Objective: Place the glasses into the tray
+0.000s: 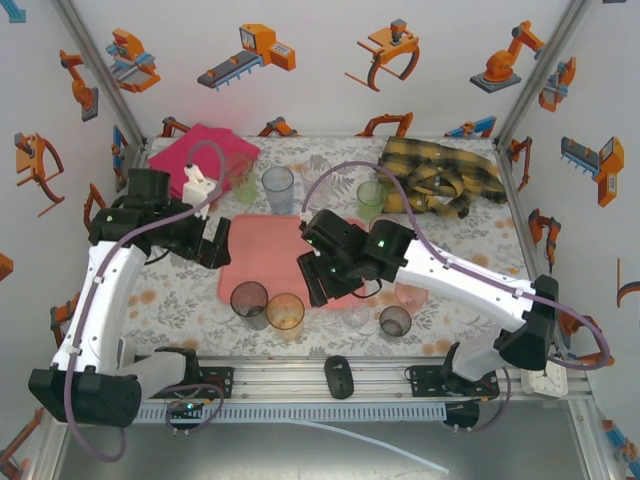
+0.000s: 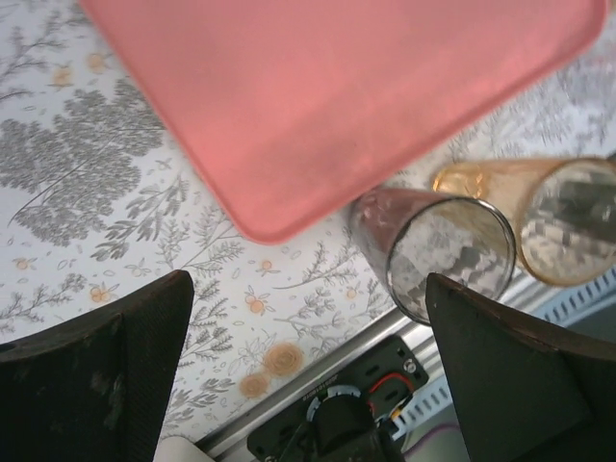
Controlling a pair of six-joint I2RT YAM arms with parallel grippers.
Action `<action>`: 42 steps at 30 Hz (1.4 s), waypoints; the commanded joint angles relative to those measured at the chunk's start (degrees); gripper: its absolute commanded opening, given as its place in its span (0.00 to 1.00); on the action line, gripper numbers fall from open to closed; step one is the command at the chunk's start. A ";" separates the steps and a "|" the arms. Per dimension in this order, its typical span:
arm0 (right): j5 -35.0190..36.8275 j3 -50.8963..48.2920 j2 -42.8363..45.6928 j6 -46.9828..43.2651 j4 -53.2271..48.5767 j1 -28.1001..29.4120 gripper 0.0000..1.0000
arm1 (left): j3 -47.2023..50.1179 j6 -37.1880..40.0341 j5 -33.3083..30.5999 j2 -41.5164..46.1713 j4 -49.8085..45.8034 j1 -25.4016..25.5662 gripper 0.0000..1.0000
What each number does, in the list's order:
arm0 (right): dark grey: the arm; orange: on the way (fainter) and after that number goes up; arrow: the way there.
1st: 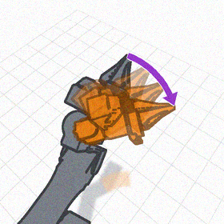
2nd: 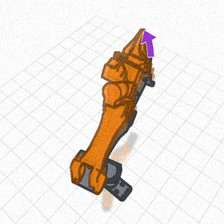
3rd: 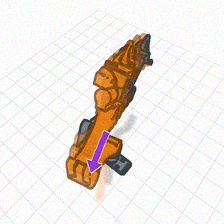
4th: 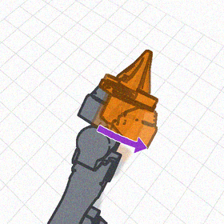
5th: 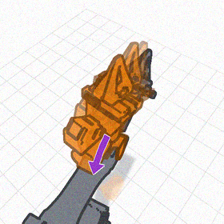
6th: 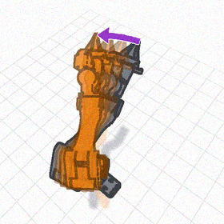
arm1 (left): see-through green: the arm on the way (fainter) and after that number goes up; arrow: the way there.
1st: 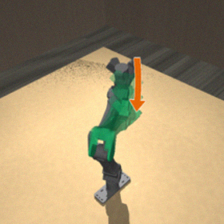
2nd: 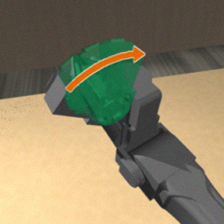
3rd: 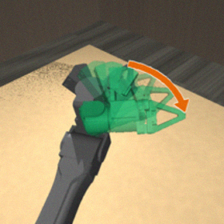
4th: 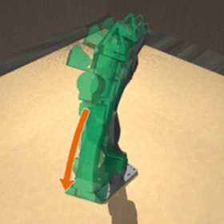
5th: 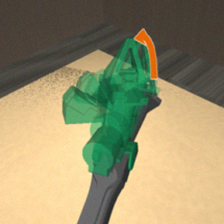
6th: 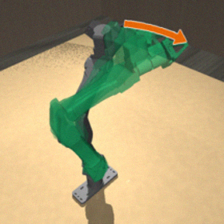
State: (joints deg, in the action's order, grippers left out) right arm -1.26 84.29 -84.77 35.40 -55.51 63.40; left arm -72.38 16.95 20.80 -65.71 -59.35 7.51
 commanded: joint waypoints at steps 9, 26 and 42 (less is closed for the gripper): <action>2.33 2.02 -4.86 2.39 5.59 1.81 0.53 | -2.39 -7.39 2.39 0.62 3.27 -3.02 1.00; 6.85 4.11 -11.98 2.48 3.54 3.94 0.42 | -1.29 -7.49 3.71 1.46 3.60 -3.30 0.99; 11.07 5.45 -15.88 3.43 1.46 4.77 0.37 | 0.41 -6.77 3.63 3.46 3.74 -3.30 0.98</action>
State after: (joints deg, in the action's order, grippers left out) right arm 7.53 87.96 -100.09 37.76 -52.25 67.53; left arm -72.51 10.13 23.40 -63.11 -55.96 4.45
